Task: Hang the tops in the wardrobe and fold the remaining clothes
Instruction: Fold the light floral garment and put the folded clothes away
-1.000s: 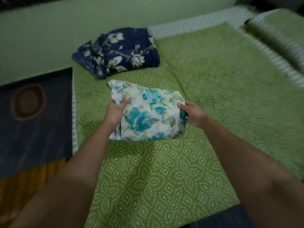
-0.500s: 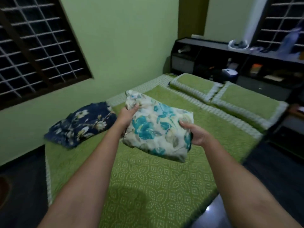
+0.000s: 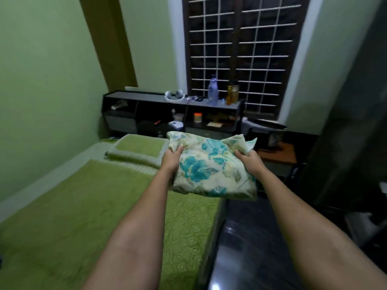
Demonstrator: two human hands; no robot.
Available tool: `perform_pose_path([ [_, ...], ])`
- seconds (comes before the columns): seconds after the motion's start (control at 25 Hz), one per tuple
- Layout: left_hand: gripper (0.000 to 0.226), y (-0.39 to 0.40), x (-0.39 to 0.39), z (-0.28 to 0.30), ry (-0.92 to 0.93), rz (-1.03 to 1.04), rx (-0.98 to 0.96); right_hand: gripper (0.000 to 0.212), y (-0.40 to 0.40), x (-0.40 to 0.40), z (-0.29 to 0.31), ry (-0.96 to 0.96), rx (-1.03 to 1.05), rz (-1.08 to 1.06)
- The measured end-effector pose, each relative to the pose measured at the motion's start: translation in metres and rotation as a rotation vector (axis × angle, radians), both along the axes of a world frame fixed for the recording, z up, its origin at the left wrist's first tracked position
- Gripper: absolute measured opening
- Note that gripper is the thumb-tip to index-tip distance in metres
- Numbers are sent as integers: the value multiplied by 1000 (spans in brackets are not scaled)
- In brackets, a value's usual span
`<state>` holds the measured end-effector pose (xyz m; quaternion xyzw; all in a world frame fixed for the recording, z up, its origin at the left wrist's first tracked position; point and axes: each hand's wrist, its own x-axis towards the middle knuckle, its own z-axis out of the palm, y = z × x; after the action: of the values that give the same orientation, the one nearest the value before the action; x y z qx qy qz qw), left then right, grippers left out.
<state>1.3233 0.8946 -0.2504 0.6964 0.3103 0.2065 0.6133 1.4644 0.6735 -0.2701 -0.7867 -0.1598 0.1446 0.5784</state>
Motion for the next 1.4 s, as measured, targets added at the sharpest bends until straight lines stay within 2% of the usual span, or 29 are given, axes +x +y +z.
perform_pose_path([
  [0.28, 35, -87, 254, 0, -64, -394, -32, 33, -125, 156, -3, -51, 14, -463],
  [0.44, 33, -136, 393, 10, -74, -672, -96, 29, -185, 237, 10, -69, 83, -660],
  [0.6, 37, -200, 500, 24, -37, -916, -185, 21, -237, 285, 27, -85, 136, -885],
  [0.68, 37, -236, 540, 26, -8, -1011, -236, 16, -264, 303, 26, -71, 165, -981],
  [0.88, 37, -344, 634, 12, 31, -1247, -316, 22, -343, 354, 21, -43, 159, -1202],
  [1.08, 24, -468, 723, 27, 7, -1411, -314, 45, -453, 421, 32, -49, 114, -1345],
  [1.2, 34, -545, 778, 47, -76, -1468, -276, 58, -511, 456, 60, -78, 55, -1443],
  [1.32, 38, -621, 826, 65, -119, -1530, -267, 49, -571, 486, 73, -115, 44, -1539],
  [1.4, 32, -666, 851, 75, -105, -1586, -277, 44, -607, 505, 75, -121, 35, -1584],
])
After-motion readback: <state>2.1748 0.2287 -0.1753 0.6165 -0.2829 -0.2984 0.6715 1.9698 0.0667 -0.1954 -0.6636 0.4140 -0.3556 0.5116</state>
